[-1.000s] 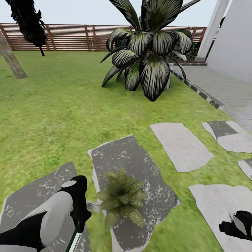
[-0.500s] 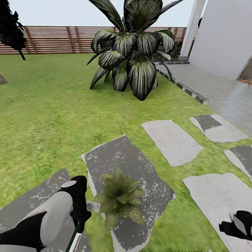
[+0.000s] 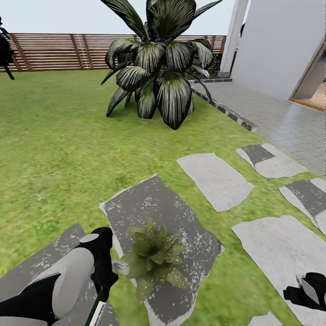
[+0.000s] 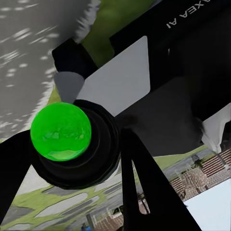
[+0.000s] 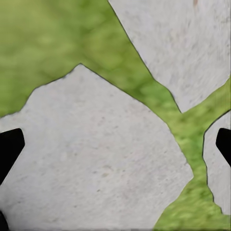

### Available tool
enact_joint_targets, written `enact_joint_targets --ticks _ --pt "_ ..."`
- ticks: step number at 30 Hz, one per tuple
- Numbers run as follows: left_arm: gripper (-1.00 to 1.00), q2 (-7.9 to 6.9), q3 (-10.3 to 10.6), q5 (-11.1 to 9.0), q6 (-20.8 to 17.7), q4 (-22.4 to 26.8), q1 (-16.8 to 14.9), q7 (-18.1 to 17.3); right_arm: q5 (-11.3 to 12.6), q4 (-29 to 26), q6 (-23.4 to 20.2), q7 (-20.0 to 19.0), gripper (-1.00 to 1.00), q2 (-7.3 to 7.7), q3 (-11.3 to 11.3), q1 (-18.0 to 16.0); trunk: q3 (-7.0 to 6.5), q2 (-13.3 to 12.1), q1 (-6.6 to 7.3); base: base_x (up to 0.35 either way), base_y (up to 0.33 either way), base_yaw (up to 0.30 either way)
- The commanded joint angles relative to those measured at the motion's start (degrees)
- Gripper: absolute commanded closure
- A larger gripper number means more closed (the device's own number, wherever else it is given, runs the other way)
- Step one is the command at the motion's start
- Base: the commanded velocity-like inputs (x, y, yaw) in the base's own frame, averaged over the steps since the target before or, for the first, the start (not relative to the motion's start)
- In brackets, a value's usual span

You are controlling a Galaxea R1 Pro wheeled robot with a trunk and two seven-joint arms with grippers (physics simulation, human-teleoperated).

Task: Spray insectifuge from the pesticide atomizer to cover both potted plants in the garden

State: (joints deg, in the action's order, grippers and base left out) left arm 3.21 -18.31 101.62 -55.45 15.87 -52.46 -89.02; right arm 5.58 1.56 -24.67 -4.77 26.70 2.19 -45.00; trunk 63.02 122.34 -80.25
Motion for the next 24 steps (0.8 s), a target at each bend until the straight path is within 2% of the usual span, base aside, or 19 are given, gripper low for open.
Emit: enact_joint_targets --ticks 1,14,24 --pt "1.00 0.04 -0.37 0.60 -0.61 0.06 -0.01 -0.45 0.58 0.11 -0.06 -0.12 -1.00 0.02 0.27 -0.09 0.03 0.02 0.01 0.000 0.307 -0.127" --pt "1.00 0.04 -0.40 0.60 -0.62 -0.17 -0.01 -0.45 0.58 0.11 -0.09 -0.16 -1.00 0.05 0.27 -0.09 -0.27 0.02 0.01 0.000 0.276 -0.247" --pt "1.00 0.04 -0.40 0.60 -0.56 -0.22 -0.01 -0.45 0.58 0.11 -0.09 -0.15 -1.00 0.03 0.27 -0.09 -0.48 0.02 0.01 0.000 0.018 -0.268"
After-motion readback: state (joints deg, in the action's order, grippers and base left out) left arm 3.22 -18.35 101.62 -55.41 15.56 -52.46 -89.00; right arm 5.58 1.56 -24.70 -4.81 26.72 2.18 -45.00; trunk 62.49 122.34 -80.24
